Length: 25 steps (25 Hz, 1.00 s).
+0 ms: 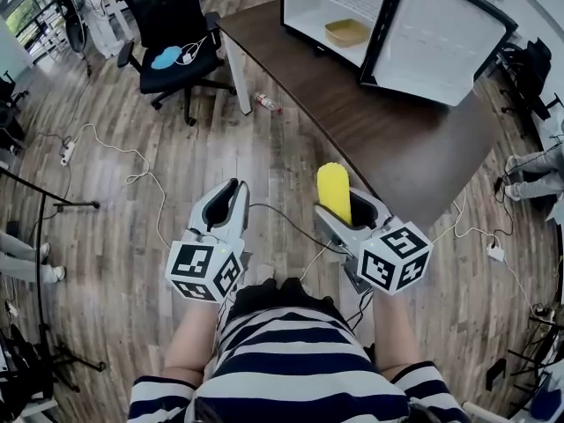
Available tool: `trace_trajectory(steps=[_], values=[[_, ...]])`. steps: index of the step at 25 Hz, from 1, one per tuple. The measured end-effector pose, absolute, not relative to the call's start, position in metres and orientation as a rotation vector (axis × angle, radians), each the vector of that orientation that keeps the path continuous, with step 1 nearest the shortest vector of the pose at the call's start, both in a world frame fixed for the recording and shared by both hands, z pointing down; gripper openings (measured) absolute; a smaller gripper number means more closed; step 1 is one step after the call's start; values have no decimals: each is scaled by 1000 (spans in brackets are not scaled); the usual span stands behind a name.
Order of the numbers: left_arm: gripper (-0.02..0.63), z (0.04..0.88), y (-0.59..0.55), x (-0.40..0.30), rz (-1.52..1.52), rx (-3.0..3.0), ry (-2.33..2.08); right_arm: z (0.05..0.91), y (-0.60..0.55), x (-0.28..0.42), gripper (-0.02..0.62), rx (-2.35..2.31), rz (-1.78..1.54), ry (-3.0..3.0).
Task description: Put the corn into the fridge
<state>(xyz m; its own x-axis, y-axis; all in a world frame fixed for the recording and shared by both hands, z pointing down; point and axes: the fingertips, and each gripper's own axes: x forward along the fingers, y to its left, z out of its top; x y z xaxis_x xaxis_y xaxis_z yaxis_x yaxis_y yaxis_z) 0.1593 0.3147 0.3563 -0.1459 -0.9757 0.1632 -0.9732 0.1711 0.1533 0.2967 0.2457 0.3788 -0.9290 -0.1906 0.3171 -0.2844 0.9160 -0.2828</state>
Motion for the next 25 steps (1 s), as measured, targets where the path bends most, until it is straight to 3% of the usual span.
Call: trace_trajectory(steps=[13,25], values=[[0,374,314,155,29,1834,-2230,387,236,287,252,288,453,-2775],[0,372,274,56,30,1854,-2214,382,198,183,252,273,438,-2764]])
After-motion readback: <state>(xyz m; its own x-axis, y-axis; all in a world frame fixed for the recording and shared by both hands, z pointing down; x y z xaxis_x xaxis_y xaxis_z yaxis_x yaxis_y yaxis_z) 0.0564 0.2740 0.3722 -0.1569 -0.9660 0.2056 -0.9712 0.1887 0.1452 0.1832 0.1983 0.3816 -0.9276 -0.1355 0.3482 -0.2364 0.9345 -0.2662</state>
